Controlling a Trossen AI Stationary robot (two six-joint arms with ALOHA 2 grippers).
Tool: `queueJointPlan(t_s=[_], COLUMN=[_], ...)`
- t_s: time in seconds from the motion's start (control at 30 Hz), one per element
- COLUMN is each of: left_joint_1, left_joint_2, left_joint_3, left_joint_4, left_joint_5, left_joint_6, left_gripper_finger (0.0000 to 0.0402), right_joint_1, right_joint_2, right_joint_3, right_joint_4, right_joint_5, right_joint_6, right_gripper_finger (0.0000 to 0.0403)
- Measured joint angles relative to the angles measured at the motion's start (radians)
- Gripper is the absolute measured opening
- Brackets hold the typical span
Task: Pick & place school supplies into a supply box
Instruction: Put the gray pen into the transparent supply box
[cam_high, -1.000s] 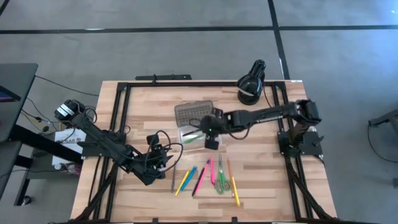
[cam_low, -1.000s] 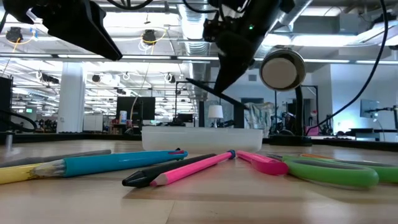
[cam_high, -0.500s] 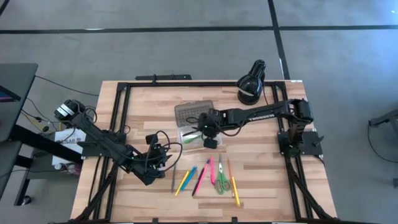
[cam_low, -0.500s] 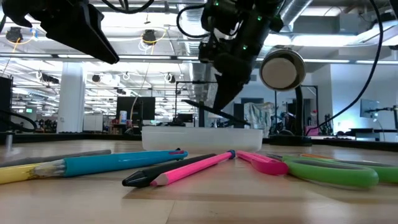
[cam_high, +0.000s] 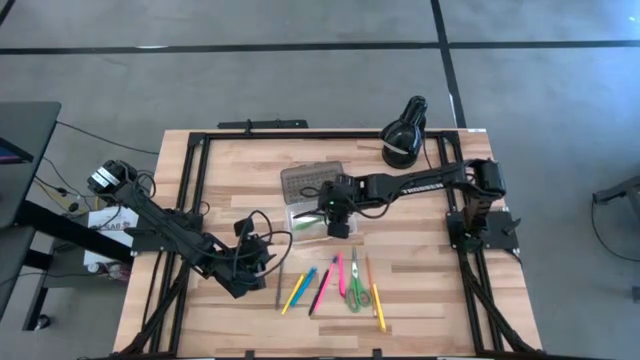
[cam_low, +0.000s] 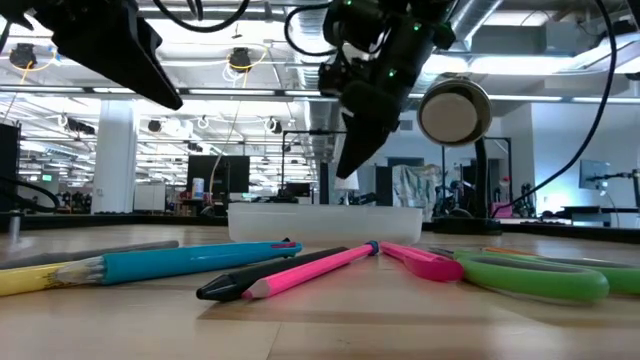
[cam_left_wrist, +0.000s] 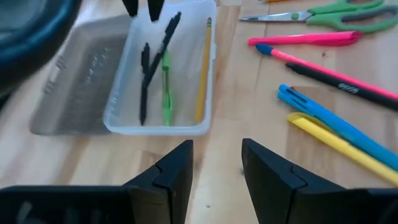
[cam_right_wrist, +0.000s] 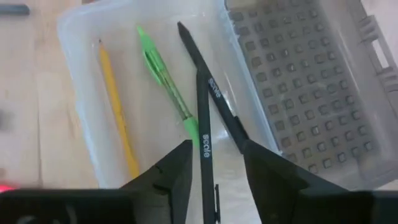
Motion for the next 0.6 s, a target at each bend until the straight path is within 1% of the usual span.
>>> queueJointPlan(t_s=[0.1,0.27,0.43,0.6], left_joint_1=[0.0,-0.012,-0.02,-0.02], left_joint_2=[0.002,0.003,0.008,0.09], left_joint_3=[0.0,0.0,0.0,0.0], left_joint_4=[-0.001,0.013,0.092,0.203], left_joint_5=[0.027,0.082,0.097,0.191], left_joint_6=[-0.057,-0.073,-0.029,0.056], left_gripper_finger=[0.0133,0.0133,0.0133,0.0133], right_joint_1=[0.026,0.078,0.148,0.22], right_joint_2=[-0.023,-0.065,-0.109,-0.144], right_joint_3=[0.0,0.0,0.0,0.0], right_joint_4=[-0.029,-0.097,-0.187,-0.283], right_joint_5=[0.027,0.064,0.163,0.272], right_joint_6=[0.0,-0.024,-0.015,0.05], right_gripper_finger=[0.0145,0.0141,0.0131,0.0125])
